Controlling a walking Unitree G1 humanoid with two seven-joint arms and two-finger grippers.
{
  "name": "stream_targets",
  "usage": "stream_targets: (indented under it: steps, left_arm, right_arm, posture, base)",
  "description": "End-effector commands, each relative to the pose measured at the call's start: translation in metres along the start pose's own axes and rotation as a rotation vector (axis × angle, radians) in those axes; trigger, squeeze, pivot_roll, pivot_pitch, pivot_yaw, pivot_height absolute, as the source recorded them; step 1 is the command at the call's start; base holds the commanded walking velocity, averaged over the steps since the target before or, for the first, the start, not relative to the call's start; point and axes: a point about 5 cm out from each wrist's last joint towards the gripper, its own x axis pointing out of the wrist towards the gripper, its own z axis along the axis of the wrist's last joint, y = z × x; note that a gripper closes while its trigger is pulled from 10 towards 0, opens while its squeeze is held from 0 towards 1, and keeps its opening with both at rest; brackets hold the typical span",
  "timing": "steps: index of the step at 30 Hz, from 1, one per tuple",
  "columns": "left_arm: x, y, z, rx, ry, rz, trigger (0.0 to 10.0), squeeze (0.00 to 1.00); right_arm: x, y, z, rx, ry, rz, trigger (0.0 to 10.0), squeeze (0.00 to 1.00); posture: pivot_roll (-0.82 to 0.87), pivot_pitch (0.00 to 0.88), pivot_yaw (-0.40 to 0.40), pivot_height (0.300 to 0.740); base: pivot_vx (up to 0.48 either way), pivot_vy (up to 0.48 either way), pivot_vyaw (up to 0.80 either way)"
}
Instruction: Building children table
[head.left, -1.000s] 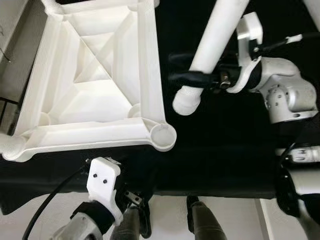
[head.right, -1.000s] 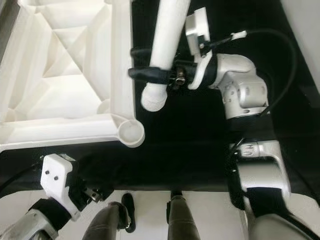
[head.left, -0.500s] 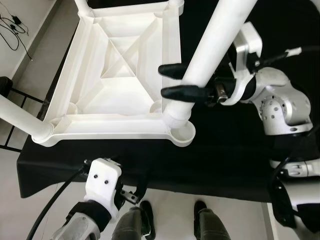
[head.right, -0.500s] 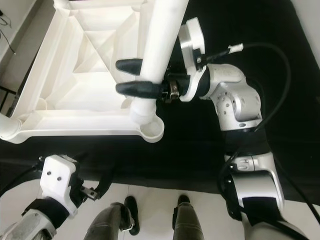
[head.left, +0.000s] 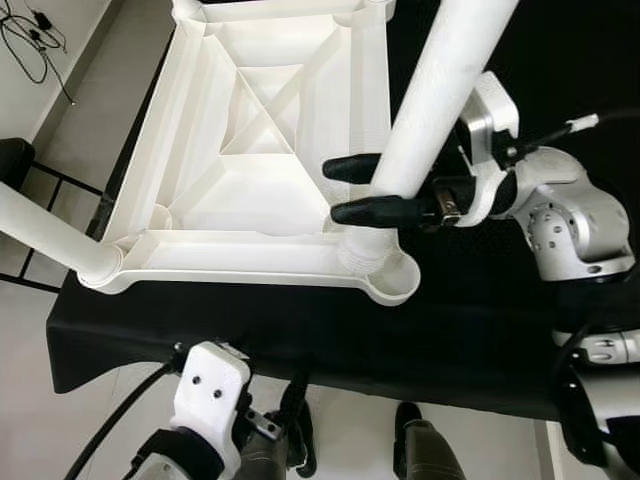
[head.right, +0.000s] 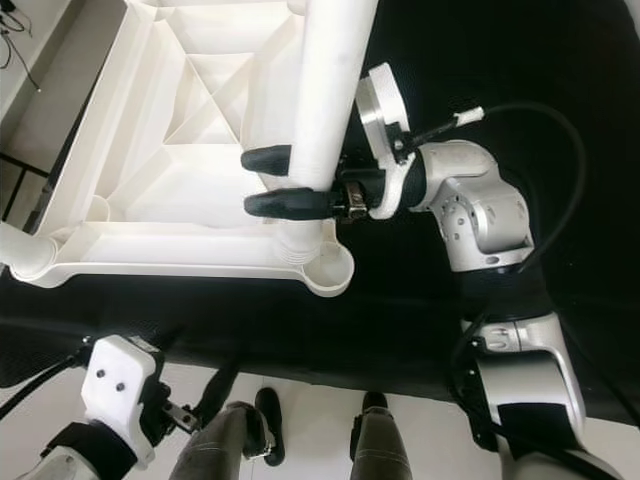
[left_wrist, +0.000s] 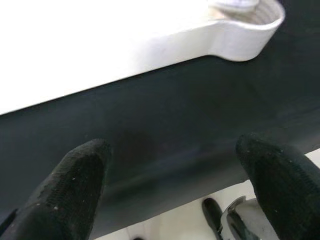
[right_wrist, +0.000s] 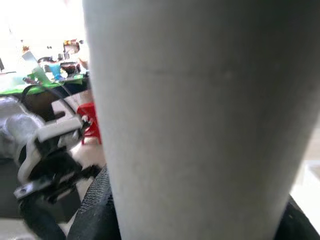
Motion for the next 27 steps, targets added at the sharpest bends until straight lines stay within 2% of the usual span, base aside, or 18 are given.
stream_targets:
  steps: [1, 5, 7, 17, 19, 27]
  left_arm:
    - [-0.003, -0.004, -0.003, 0.006, 0.011, -0.038, 10.0, 0.00]
    - [-0.002, -0.003, -0.003, -0.014, -0.002, -0.048, 10.0, 0.00]
    - [-0.002, -0.001, -0.002, -0.057, -0.029, -0.058, 10.0, 0.00]
    - [-0.004, -0.003, 0.000, -0.062, -0.048, -0.086, 10.0, 0.00]
    - [-0.005, -0.003, 0.000, -0.075, -0.057, -0.097, 10.0, 0.00]
    - [-0.007, -0.004, 0.001, -0.081, -0.059, -0.105, 10.0, 0.00]
  right_arm:
    - [0.002, 0.009, 0.002, -0.024, 0.015, 0.058, 10.0, 0.00]
    - [0.001, 0.011, -0.002, -0.019, 0.034, 0.070, 10.0, 0.00]
    - [0.000, 0.013, -0.008, -0.022, 0.067, 0.074, 10.0, 0.00]
    - [-0.004, 0.017, -0.019, -0.035, 0.170, 0.089, 10.0, 0.00]
    - [-0.004, 0.022, -0.023, -0.045, 0.235, 0.142, 10.0, 0.00]
    - [-0.004, 0.028, -0.027, -0.024, 0.287, 0.230, 10.0, 0.00]
  posture:
    - [0.00, 0.355, 0.110, 0.740]
    - [0.00, 0.367, 0.117, 0.740]
    - [0.01, 0.374, 0.123, 0.740]
    - [0.01, 0.389, 0.134, 0.740]
    - [0.01, 0.393, 0.137, 0.740]
    - [0.01, 0.396, 0.138, 0.740]
  base:
    - [0.000, 0.000, 0.00]
    - [0.000, 0.000, 0.00]
    - [0.000, 0.000, 0.00]
    - [0.000, 0.000, 0.00]
    - [0.000, 0.000, 0.00]
    - [0.000, 0.000, 0.00]
